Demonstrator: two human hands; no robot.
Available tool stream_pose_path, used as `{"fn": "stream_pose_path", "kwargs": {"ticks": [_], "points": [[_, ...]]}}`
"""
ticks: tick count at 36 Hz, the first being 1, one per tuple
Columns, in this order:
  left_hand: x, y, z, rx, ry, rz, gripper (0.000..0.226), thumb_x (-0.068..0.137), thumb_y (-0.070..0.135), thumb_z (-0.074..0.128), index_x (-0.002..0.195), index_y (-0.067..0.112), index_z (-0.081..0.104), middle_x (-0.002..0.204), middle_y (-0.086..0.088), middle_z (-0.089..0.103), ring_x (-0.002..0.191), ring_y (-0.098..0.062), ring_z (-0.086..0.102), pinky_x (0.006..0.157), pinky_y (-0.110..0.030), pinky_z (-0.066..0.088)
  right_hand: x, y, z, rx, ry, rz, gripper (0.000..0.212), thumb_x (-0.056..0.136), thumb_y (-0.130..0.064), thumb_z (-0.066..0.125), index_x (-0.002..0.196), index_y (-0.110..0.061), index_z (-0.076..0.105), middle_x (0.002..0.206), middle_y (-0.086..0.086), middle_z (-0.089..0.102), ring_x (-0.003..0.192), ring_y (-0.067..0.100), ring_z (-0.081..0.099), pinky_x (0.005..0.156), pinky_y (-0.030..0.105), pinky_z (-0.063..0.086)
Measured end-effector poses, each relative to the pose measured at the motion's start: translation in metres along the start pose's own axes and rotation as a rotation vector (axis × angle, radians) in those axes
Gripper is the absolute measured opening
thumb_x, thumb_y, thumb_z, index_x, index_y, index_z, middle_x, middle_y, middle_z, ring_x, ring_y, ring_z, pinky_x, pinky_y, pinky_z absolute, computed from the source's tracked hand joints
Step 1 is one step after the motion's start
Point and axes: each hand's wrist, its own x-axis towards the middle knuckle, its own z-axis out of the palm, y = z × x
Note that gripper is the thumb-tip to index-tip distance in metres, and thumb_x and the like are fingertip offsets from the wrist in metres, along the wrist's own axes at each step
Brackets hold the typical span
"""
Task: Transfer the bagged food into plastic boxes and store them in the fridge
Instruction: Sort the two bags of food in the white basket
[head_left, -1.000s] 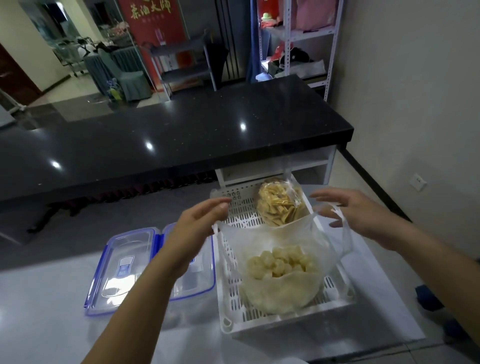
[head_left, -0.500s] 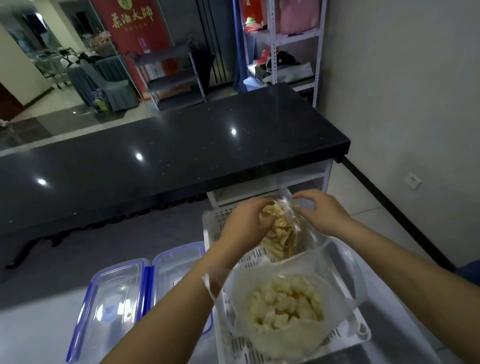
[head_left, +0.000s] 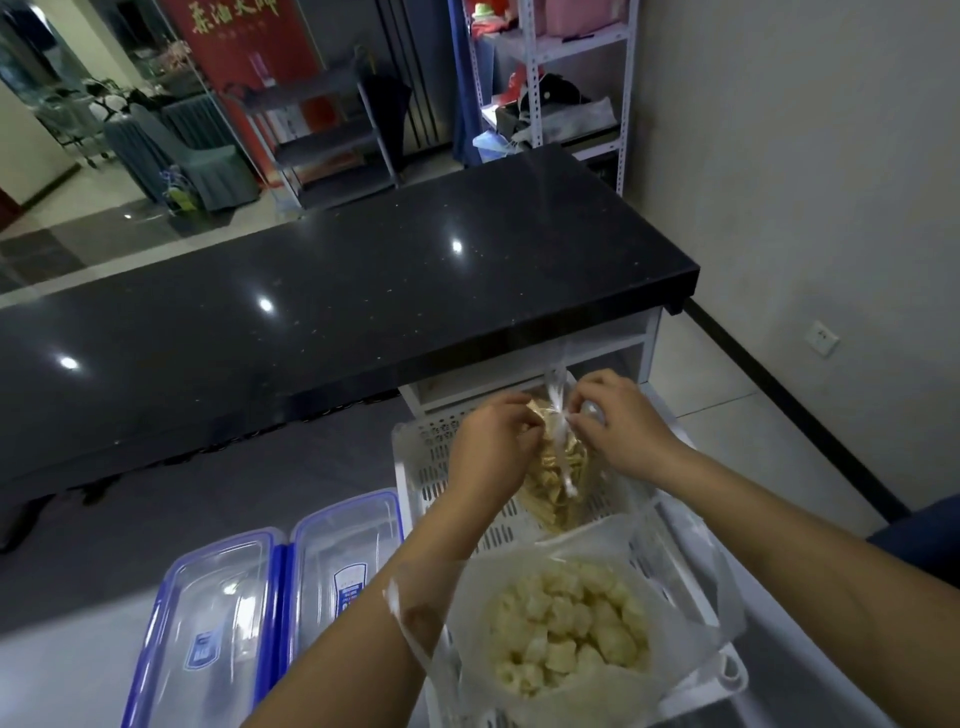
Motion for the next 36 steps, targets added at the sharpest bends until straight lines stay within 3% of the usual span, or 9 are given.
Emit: {"fn": "stream_pose_path", "kwargs": {"ticks": [4, 8, 15, 19, 22, 26, 29, 33, 36], "points": [[-0.019, -0.006, -0.016, -0.139, 0.072, -0.047, 0.007, 0.087, 0.015, 0.074, 0.088, 0.018, 0.081, 0.119, 0.013, 0.065, 0.111, -0.008, 0.06, 0.098, -0.03, 0.048, -0.01, -0.013, 0.0, -0.017, -0.003, -0.09, 0.004, 0.095, -0.027, 0.06, 0.092, -0.028, 0.058, 0.112, -0.006, 0.048, 0.111, 0.018, 0.044, 0.098, 0.036, 0.035], [-0.042, -0.014, -0.032, -0.332, 0.12, -0.156, 0.006, 0.084, 0.011, 0.078, 0.086, 0.015, 0.081, 0.119, 0.007, 0.066, 0.11, -0.009, 0.061, 0.099, -0.038, 0.051, -0.014, -0.03, -0.003, -0.048, -0.003, -0.172, 0.004, 0.096, -0.024, 0.06, 0.095, -0.028, 0.057, 0.11, -0.004, 0.047, 0.108, 0.017, 0.043, 0.096, 0.036, 0.038], [-0.08, -0.041, -0.047, -0.415, 0.204, -0.251, 0.008, 0.081, 0.014, 0.081, 0.084, 0.021, 0.081, 0.112, 0.014, 0.067, 0.108, -0.007, 0.063, 0.096, -0.042, 0.051, -0.014, -0.044, -0.008, -0.007, 0.023, -0.26, 0.007, 0.094, -0.022, 0.062, 0.093, -0.028, 0.059, 0.106, -0.004, 0.046, 0.105, 0.018, 0.045, 0.095, 0.038, 0.037], [-0.094, -0.051, -0.043, -0.456, 0.231, -0.282, 0.018, 0.079, 0.008, 0.082, 0.076, 0.025, 0.077, 0.1, 0.008, 0.07, 0.1, -0.015, 0.067, 0.091, -0.048, 0.053, -0.018, -0.044, 0.008, 0.004, -0.106, -0.236, 0.004, 0.093, -0.018, 0.065, 0.096, -0.02, 0.066, 0.109, 0.001, 0.051, 0.108, 0.021, 0.049, 0.097, 0.041, 0.041], [-0.097, -0.057, -0.043, -0.441, 0.18, -0.299, 0.011, 0.081, 0.011, 0.082, 0.078, 0.021, 0.077, 0.092, 0.005, 0.072, 0.092, -0.016, 0.068, 0.086, -0.047, 0.055, -0.022, -0.04, 0.02, 0.068, -0.189, -0.172, 0.007, 0.093, -0.017, 0.065, 0.095, -0.024, 0.063, 0.111, 0.0, 0.054, 0.106, 0.02, 0.054, 0.092, 0.033, 0.042], [-0.093, -0.06, -0.05, -0.37, 0.106, -0.23, 0.008, 0.084, 0.019, 0.08, 0.082, 0.026, 0.076, 0.093, 0.009, 0.071, 0.088, -0.003, 0.066, 0.079, -0.021, 0.051, -0.023, -0.041, 0.022, 0.253, -0.058, -0.114, 0.019, 0.088, -0.019, 0.072, 0.096, -0.029, 0.058, 0.106, -0.004, 0.059, 0.099, 0.012, 0.06, 0.082, 0.024, 0.046], [-0.086, -0.056, -0.058, -0.259, 0.071, -0.209, 0.001, 0.088, 0.029, 0.075, 0.088, 0.03, 0.074, 0.098, 0.013, 0.07, 0.095, 0.003, 0.062, 0.082, -0.014, 0.045, -0.025, -0.043, 0.024, 0.222, -0.08, -0.087, 0.019, 0.081, -0.026, 0.079, 0.087, -0.028, 0.061, 0.105, -0.009, 0.057, 0.097, 0.007, 0.057, 0.082, 0.023, 0.044], [-0.069, -0.043, -0.064, -0.12, 0.046, -0.161, 0.014, 0.093, 0.029, 0.068, 0.105, 0.026, 0.076, 0.109, 0.01, 0.071, 0.103, -0.005, 0.062, 0.089, -0.028, 0.049, -0.029, -0.042, 0.032, 0.167, -0.104, -0.044, 0.017, 0.082, -0.027, 0.079, 0.097, -0.023, 0.071, 0.116, -0.007, 0.053, 0.104, 0.009, 0.052, 0.087, 0.021, 0.037], [-0.053, -0.03, -0.063, -0.033, -0.048, -0.104, 0.02, 0.096, 0.029, 0.064, 0.113, 0.028, 0.074, 0.119, 0.007, 0.07, 0.111, -0.013, 0.062, 0.095, -0.038, 0.052, -0.03, -0.043, 0.034, 0.178, -0.054, -0.01, 0.017, 0.085, -0.022, 0.076, 0.102, -0.018, 0.073, 0.115, -0.005, 0.054, 0.104, 0.012, 0.053, 0.089, 0.025, 0.041]]}}
